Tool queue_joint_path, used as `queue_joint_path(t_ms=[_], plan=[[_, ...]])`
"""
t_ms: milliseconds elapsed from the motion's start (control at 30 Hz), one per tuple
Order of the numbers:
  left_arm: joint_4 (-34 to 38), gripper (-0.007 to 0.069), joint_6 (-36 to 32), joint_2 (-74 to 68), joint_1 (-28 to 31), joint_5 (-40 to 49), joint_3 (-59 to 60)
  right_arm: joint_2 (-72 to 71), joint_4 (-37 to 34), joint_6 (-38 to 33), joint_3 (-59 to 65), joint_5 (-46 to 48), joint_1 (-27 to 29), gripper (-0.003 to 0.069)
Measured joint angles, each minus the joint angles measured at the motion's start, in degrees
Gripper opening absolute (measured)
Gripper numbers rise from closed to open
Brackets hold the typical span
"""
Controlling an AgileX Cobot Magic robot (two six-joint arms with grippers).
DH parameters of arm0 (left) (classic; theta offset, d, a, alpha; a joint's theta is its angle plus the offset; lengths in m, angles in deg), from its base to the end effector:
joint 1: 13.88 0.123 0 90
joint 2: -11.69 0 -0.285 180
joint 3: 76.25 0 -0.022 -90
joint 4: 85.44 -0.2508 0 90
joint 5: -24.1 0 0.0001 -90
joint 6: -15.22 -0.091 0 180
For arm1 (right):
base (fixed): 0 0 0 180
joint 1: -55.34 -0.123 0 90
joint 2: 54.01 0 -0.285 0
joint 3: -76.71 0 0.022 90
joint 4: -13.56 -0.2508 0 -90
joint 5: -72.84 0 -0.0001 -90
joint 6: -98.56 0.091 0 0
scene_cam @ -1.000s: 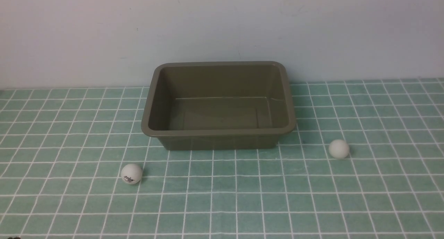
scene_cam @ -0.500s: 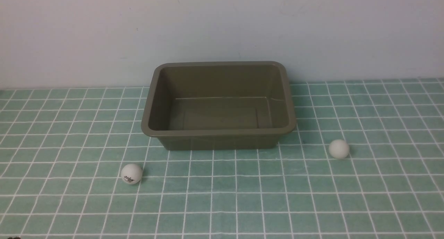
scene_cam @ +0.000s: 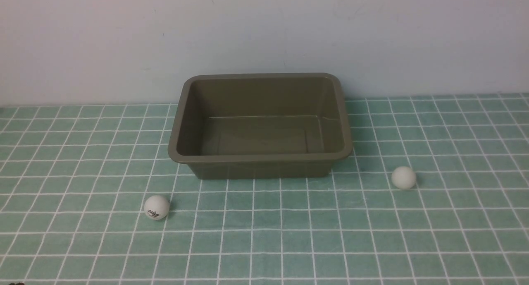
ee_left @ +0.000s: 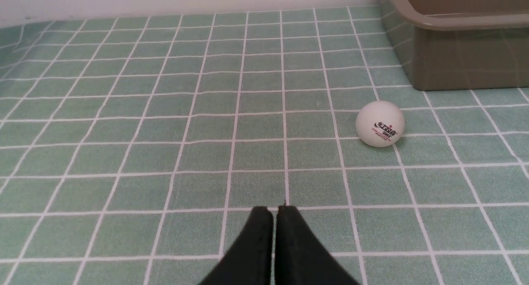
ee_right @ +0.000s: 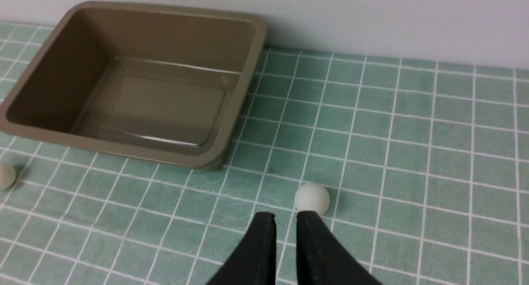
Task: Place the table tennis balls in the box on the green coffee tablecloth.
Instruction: 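Reach for and grasp a ping pong ball on the table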
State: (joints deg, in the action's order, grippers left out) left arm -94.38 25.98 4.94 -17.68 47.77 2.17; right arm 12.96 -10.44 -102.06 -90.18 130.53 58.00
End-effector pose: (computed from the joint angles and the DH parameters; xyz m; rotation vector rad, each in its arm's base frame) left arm 0.0514 0.0023 0.1705 -0.0220 1.8944 -0.0165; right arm 0.1930 0.0224 0.3893 -0.2611 2.3108 0.3276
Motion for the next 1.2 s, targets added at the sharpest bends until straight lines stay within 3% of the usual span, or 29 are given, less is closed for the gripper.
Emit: queue_joint_path(t_ms=[267, 367, 633, 833, 967, 1200], plan=[[0.0, -0.0004, 0.0, 0.0, 0.0, 0.0, 0.0, 6.6, -0.2, -0.1, 0.0, 0.2, 0.0, 0.0293], [0.0, -0.0004, 0.0, 0.0, 0.0, 0.0, 0.0, 12.0, -1.3, -0.1, 0.0, -1.6, 0.0, 0.0336], [0.0, -0.0004, 0.0, 0.0, 0.0, 0.0, 0.0, 25.4, -3.1, -1.1, -3.7, -2.6, -0.9, 0.0347], [0.0, -0.0004, 0.0, 0.0, 0.0, 0.0, 0.0, 32.2, -2.0, -1.4, -11.6, -2.2, -6.4, 0.0348], [0.0, -0.0004, 0.0, 0.0, 0.0, 0.0, 0.0, 35.6, 3.8, -0.3, -17.1, -1.1, -10.3, 0.0348], [0.0, -0.0004, 0.0, 0.0, 0.0, 0.0, 0.0, 44.0, 19.1, 10.5, -25.7, 4.4, -15.0, 0.0348]])
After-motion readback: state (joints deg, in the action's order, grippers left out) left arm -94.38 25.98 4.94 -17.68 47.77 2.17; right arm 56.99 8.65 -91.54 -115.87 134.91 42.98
